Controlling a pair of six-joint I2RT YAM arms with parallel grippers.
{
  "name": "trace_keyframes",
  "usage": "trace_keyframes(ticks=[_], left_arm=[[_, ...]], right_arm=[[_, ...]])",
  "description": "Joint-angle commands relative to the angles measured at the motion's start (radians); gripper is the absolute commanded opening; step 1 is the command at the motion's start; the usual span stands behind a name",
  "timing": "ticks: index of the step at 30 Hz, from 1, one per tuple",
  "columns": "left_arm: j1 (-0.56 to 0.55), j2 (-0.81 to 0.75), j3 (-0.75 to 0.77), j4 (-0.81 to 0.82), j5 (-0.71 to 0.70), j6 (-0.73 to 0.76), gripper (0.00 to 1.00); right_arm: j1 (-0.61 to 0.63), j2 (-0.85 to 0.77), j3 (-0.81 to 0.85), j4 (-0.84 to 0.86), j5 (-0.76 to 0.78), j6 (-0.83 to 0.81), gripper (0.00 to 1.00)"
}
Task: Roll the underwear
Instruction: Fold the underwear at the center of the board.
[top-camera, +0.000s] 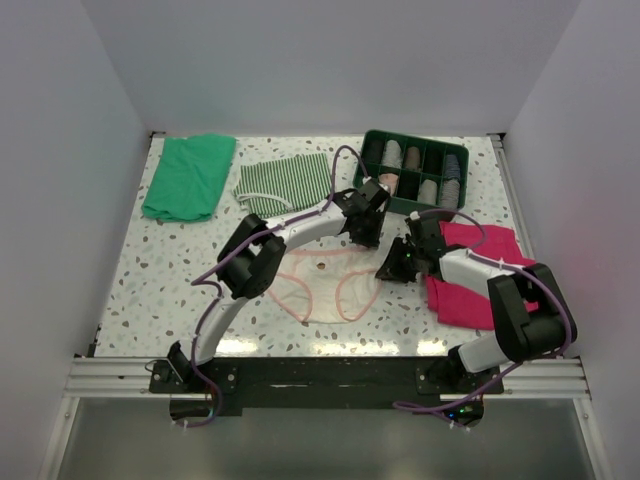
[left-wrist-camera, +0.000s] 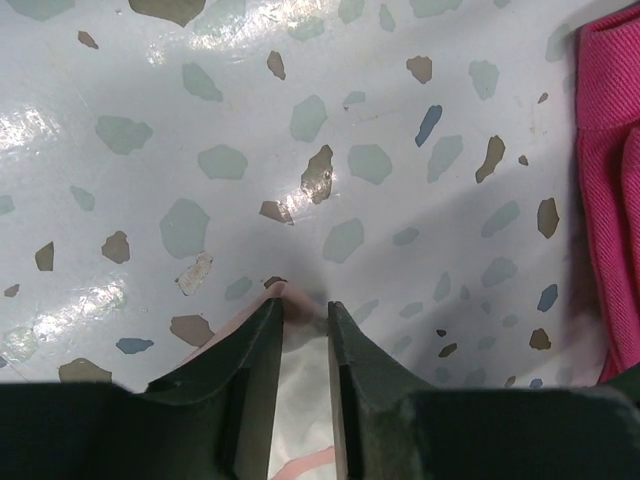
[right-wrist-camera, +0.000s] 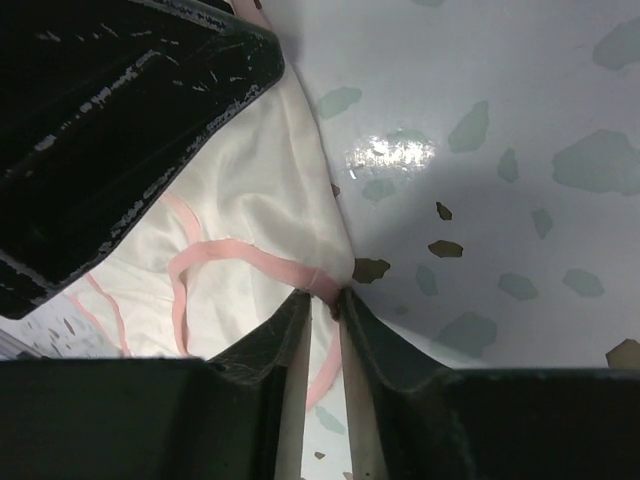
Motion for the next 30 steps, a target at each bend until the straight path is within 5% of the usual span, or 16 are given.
trace_keyframes(ticks=[1,16,30], left_arm=[[-0.003,0.029,0.013,-0.022,-0.009,-0.008,0.24],[-0.003,-0.014,0.026,-0.004,0.0,0.003,0.0],[-0.004,-0.186,-0.034,0.067,0.022,-0.002,0.0]], right_arm=[[-0.002,0.012,-0.014,0.006,-0.014,-0.019,0.16],[-0.002,-0.092,-0.016,-0.07,0.019,-0.046,0.04],[0.041,-0.255,0.002,-0.201,0.04,-0.071,0.04]])
